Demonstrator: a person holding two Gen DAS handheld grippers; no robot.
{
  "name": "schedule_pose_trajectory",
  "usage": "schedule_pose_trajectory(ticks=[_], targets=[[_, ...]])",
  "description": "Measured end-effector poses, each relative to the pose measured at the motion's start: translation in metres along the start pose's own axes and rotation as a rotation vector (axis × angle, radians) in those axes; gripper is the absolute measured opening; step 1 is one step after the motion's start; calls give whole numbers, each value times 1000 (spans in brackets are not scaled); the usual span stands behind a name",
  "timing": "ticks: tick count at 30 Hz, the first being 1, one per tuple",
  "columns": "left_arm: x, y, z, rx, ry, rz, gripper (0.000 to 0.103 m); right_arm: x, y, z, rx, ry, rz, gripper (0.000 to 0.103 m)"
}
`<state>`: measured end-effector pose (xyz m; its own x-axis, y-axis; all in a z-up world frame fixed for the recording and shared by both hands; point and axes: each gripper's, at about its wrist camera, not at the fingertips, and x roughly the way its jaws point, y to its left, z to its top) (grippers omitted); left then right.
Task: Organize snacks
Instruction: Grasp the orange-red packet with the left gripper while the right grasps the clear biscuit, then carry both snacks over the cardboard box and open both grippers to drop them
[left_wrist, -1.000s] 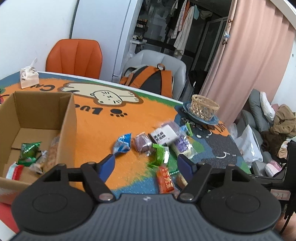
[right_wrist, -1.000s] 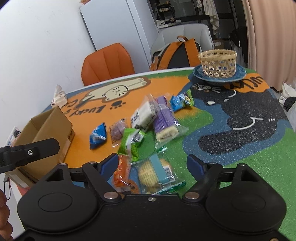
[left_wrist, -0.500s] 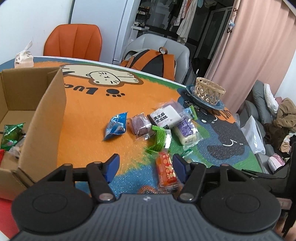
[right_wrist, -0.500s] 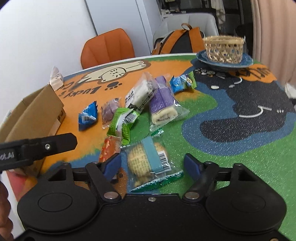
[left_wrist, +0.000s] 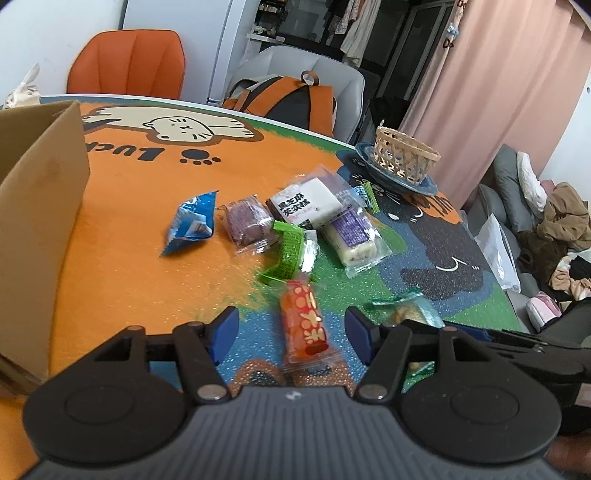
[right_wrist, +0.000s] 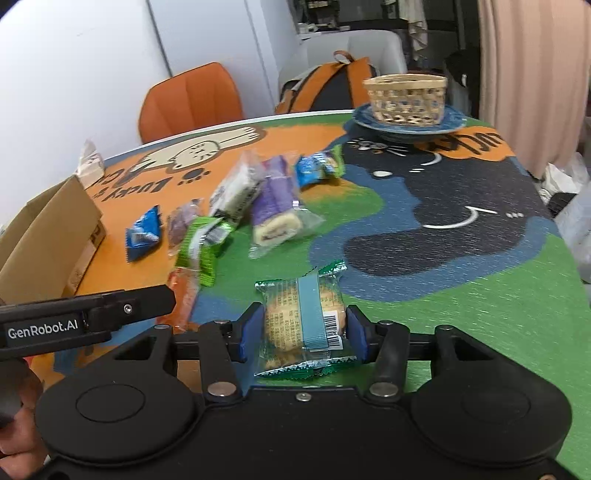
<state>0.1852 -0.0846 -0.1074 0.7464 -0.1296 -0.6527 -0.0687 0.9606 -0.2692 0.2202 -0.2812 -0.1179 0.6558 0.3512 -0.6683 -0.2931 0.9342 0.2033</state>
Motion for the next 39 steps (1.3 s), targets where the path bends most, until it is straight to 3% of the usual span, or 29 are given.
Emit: schedule_pose_trajectory(ticks=[11,14,16,18,25,39], targets=[[14,-10,-6,39,3,17,64,-1,-2,-3,-18,-3,-44,53],[15,-11,-8,75,-1,31,59,0,3,-5,-47,-10,-59,55],[14,-9,-8,80,-3,50,36,1,5,-5,-52,-13,-57,51],[13,-4,-7,74,0,46,24,1,6,-4,-46,-14,-37,49],[1,9,-4,36,-8,26,19,0,15,0,-27,-27,14,49],[-50,18,20,24,-136,34,19,-12,42,22,-45,-91,98,49]])
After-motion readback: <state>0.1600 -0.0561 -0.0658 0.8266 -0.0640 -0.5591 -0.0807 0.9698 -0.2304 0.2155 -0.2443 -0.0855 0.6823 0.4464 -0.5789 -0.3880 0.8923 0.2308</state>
